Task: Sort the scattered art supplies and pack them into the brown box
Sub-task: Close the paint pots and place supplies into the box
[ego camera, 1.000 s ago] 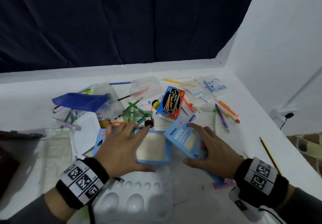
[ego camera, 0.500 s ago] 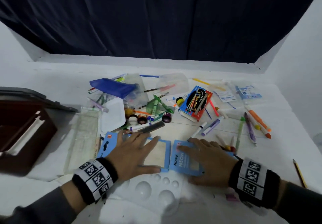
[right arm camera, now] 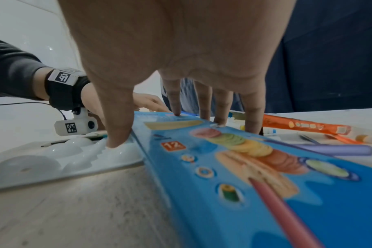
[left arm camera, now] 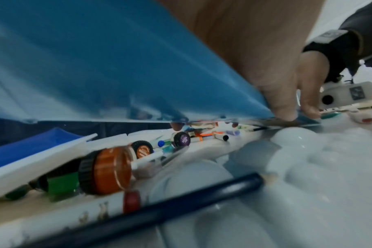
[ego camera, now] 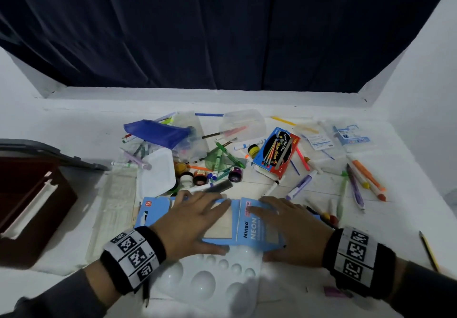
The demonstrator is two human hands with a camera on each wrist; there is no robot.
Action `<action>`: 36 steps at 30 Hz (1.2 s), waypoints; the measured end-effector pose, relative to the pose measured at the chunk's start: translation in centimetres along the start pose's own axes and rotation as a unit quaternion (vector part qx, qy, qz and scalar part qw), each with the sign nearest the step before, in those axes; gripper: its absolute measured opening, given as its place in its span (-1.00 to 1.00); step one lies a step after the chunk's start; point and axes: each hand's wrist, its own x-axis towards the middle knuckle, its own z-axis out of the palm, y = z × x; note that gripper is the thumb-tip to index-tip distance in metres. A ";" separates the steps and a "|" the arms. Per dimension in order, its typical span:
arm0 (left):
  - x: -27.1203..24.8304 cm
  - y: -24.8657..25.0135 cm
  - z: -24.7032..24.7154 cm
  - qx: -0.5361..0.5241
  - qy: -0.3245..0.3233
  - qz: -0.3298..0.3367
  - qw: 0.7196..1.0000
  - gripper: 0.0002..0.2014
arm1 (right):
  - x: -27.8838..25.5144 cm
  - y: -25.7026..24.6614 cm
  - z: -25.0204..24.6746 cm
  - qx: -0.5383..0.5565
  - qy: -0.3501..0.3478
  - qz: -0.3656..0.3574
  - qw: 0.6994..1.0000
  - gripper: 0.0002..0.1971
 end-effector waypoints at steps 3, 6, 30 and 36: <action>-0.1 -0.8 -0.7 0.004 0.097 -0.008 0.995 -0.13 | -0.3 0.6 -0.5 0.015 0.030 0.011 0.999 -0.02; 0.4 -1.3 -1.6 -0.001 0.137 -0.018 0.990 -0.14 | -0.6 0.6 -1.0 0.013 0.058 0.015 0.998 -0.04; 0.6 1.8 -2.9 -0.053 0.147 0.035 0.987 -0.08 | -1.4 -1.2 -2.7 -0.007 0.103 -0.021 0.994 -0.06; 0.0 1.0 -3.6 -0.071 0.130 0.008 0.989 0.13 | -1.6 -0.5 -2.0 0.013 0.159 -0.037 0.986 -0.10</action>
